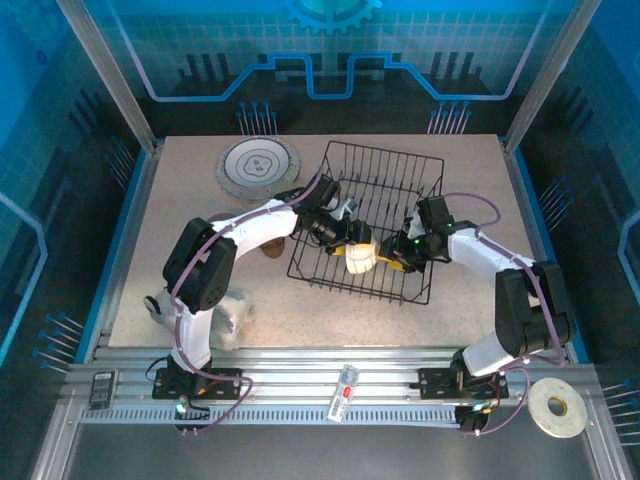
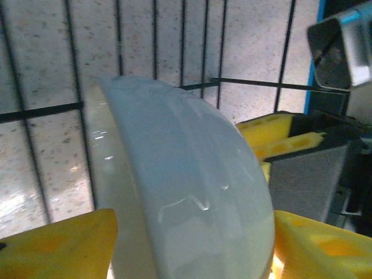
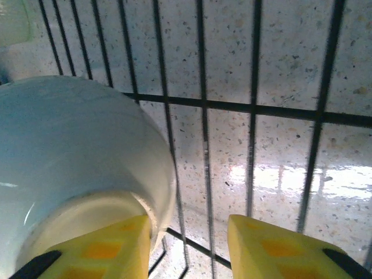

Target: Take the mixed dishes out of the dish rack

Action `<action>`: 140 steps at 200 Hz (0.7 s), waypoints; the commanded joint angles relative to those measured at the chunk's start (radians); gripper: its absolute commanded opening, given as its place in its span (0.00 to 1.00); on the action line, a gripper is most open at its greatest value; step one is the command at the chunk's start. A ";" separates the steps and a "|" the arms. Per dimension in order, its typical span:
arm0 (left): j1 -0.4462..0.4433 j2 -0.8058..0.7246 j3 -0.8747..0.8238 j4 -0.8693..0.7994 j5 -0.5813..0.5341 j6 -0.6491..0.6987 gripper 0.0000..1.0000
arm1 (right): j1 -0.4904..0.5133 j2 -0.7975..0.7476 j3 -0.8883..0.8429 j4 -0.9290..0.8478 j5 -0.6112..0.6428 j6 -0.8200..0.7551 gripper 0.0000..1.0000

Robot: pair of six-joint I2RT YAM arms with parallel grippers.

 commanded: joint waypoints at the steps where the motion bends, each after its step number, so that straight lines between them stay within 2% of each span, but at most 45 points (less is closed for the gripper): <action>1: 0.024 -0.005 -0.064 0.056 0.023 -0.069 0.62 | -0.007 0.049 -0.013 -0.096 0.093 -0.024 0.39; 24: 0.026 -0.012 -0.068 0.083 0.057 -0.102 0.48 | -0.014 0.049 0.002 -0.115 0.093 -0.036 0.39; 55: 0.027 -0.010 -0.069 0.117 0.073 -0.142 0.35 | -0.028 0.046 0.057 -0.134 0.085 -0.046 0.39; 100: 0.027 0.009 -0.042 0.162 0.105 -0.193 0.00 | -0.038 0.037 0.112 -0.168 0.077 -0.056 0.39; 140: 0.027 -0.003 -0.020 0.213 0.137 -0.258 0.00 | -0.047 0.015 0.122 -0.186 0.081 -0.060 0.39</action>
